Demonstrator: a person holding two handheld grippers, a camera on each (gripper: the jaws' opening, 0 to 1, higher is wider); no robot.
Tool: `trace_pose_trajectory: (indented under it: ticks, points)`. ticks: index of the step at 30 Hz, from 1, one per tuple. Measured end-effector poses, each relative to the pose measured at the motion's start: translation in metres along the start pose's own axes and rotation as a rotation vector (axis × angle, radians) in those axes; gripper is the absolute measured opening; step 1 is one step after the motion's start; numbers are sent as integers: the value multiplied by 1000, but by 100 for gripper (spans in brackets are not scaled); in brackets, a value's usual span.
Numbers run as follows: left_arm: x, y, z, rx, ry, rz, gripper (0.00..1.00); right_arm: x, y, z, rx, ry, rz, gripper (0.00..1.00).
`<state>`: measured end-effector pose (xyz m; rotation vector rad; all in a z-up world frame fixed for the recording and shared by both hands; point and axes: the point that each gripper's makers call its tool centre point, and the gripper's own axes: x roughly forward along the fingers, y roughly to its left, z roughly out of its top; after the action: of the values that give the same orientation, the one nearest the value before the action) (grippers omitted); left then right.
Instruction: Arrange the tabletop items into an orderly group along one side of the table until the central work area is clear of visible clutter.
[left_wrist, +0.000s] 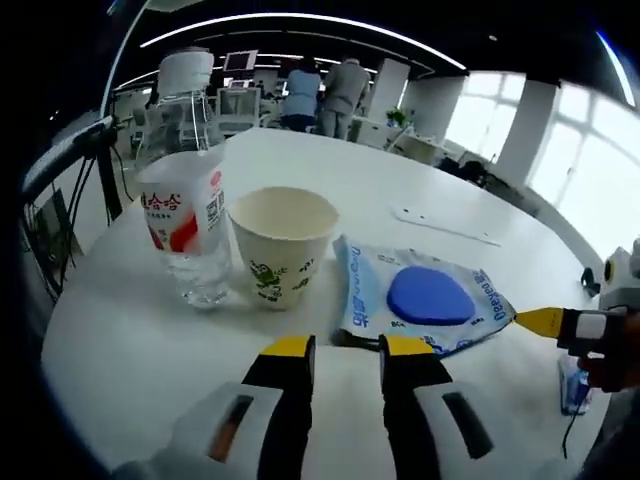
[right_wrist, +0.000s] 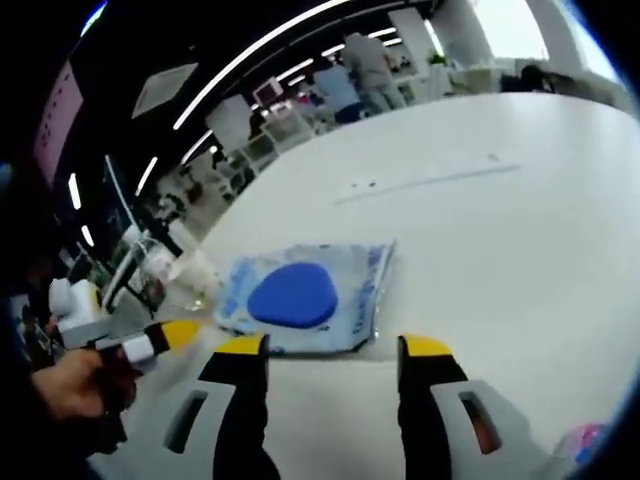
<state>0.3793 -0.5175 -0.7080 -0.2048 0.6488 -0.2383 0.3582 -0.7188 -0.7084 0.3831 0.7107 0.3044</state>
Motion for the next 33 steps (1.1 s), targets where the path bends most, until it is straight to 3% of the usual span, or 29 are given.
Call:
trace_pose_trajectory:
  ticks: [33]
  points:
    - [-54, -6, -33, 17, -52, -62, 40, -48, 4, -41, -84, 17, 19, 73]
